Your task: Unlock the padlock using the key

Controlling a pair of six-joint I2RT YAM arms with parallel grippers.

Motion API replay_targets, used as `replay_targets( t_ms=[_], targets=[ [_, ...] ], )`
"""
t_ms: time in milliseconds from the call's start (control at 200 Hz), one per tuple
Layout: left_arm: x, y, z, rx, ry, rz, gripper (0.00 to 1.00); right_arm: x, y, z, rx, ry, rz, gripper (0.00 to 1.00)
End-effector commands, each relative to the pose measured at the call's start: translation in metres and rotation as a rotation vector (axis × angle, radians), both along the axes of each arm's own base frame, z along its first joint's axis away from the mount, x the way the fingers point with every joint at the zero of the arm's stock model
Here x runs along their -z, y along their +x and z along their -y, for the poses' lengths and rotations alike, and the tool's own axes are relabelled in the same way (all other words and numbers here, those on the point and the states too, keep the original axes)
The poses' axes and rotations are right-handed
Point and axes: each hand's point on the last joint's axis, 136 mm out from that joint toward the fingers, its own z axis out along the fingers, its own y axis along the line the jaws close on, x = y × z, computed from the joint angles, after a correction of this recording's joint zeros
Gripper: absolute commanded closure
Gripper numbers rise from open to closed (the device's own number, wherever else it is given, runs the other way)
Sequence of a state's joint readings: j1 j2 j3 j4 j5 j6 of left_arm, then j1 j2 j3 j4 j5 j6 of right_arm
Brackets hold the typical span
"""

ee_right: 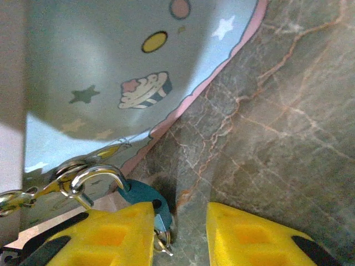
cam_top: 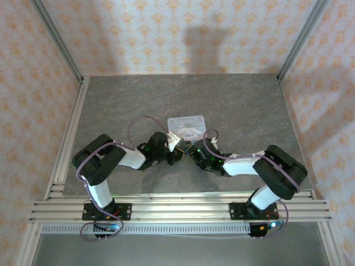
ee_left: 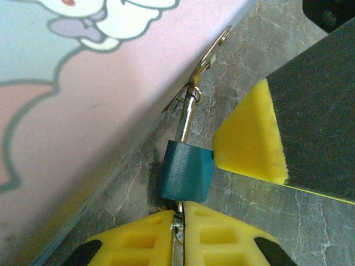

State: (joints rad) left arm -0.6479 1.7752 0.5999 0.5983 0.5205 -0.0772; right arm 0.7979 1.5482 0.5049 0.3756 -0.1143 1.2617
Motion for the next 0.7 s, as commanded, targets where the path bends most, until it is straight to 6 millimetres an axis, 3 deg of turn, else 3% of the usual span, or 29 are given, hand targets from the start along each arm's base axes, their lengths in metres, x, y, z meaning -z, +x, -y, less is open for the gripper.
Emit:
replay_targets(
  t_ms=[0, 320, 510, 696],
  targets=[
    [0.016, -0.009, 0.000, 0.027, 0.037, -0.044, 0.88, -0.003, 0.008, -0.008, -0.015, -0.007, 0.043, 0.66],
    [0.018, -0.009, 0.003, 0.038, 0.026, -0.056, 0.90, -0.011, 0.013, -0.021, -0.110, -0.007, 0.135, 0.63],
    [0.020, -0.009, 0.003, 0.043, 0.023, -0.061, 0.91, -0.002, 0.013, -0.022, -0.141, -0.048, 0.130, 0.63],
    [0.020, -0.011, 0.003, 0.046, 0.020, -0.062, 0.92, 0.004, 0.014, -0.022, -0.158, -0.069, 0.139, 0.78]
  ],
)
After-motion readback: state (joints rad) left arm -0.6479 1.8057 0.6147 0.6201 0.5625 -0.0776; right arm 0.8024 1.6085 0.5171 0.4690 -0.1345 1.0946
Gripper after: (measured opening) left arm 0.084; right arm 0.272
